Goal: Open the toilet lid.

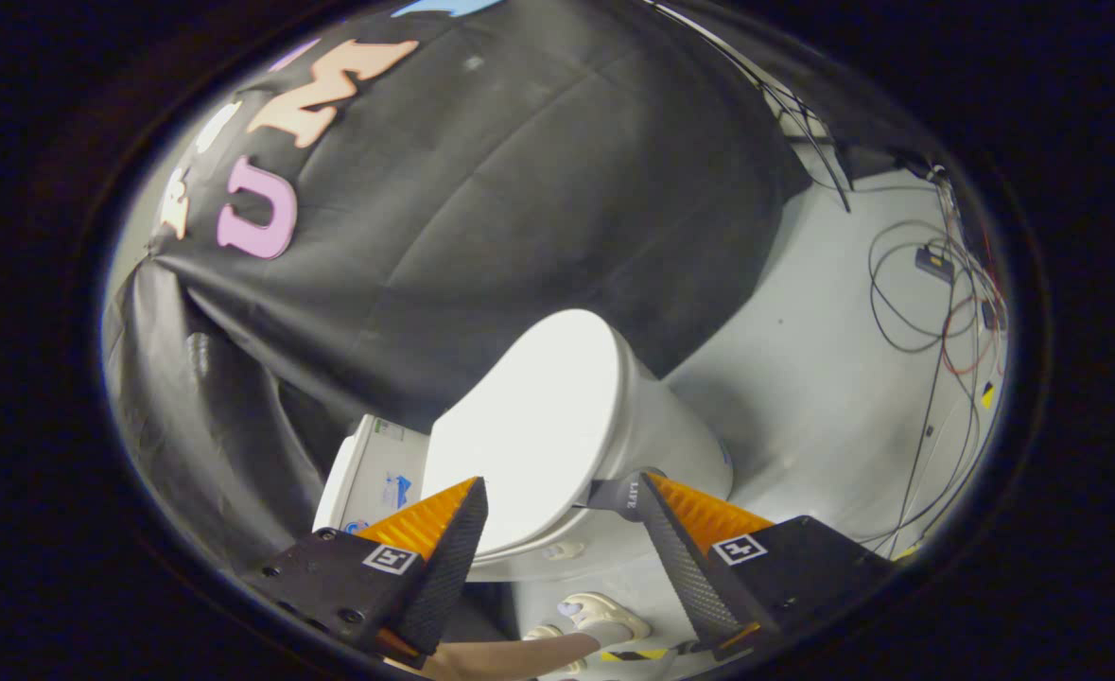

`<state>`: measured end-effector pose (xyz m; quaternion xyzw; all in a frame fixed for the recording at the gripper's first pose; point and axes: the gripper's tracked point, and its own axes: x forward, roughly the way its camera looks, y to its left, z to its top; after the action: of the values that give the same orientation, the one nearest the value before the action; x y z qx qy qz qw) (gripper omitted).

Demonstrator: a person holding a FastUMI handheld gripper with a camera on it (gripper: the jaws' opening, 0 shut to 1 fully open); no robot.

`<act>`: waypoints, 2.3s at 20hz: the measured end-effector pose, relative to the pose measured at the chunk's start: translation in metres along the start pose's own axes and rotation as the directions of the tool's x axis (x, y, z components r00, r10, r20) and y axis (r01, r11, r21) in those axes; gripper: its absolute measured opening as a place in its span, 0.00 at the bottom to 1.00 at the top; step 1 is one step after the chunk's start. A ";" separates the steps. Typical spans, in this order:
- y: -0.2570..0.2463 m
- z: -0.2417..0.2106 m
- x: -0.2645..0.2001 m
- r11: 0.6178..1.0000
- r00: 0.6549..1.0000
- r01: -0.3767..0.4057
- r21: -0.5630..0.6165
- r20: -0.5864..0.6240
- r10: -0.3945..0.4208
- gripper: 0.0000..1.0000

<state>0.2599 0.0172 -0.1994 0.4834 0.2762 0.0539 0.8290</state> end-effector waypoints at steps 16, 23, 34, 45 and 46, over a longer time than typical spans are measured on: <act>-0.040 0.004 0.044 0.942 1.000 -0.021 0.336 0.016 0.016 0.22; -0.023 0.008 0.027 0.965 0.999 0.028 0.261 0.007 -0.031 0.00; 0.099 0.032 -0.033 0.993 0.992 0.101 -0.068 0.088 -0.095 0.00; 0.260 0.014 -0.072 0.875 0.980 0.145 -0.462 0.188 -0.063 0.00; 0.271 0.008 -0.073 0.860 0.979 0.153 -0.487 0.197 -0.062 0.00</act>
<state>0.2506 0.1280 0.0586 0.2394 0.2060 0.0346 0.9482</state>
